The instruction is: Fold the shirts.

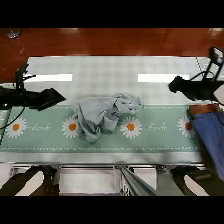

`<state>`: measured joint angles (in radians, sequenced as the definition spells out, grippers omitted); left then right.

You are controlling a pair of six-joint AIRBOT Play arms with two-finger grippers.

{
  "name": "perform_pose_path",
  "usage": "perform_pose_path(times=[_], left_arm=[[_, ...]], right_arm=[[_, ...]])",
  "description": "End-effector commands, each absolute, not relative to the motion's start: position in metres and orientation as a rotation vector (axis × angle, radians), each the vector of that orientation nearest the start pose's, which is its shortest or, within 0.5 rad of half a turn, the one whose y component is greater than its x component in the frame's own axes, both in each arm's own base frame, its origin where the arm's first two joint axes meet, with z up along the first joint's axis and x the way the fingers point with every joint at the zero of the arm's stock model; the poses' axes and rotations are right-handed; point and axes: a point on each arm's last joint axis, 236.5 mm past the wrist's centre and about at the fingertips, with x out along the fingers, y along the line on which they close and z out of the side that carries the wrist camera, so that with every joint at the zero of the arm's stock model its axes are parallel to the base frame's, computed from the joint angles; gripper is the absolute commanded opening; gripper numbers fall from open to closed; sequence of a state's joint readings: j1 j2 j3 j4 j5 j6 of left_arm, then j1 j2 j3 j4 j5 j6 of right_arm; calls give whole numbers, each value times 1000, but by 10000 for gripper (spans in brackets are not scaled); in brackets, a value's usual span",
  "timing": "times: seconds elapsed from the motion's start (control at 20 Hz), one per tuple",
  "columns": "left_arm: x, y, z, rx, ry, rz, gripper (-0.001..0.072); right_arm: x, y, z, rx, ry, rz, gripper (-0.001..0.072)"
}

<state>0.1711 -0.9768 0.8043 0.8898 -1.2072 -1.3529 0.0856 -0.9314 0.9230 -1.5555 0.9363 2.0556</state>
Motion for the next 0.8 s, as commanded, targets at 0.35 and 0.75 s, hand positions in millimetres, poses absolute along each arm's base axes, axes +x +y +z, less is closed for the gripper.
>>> perform_pose_path(times=[0.35, 0.75], left_arm=[[195, -216, -81, -625, 1292, -464, 698], [226, -253, -79, -482, 1310, -580, 30]], right_arm=[[340, 86, -44, 641, 1175, -37, 620], [363, 149, -57, 908, 1199, 151, 620]])
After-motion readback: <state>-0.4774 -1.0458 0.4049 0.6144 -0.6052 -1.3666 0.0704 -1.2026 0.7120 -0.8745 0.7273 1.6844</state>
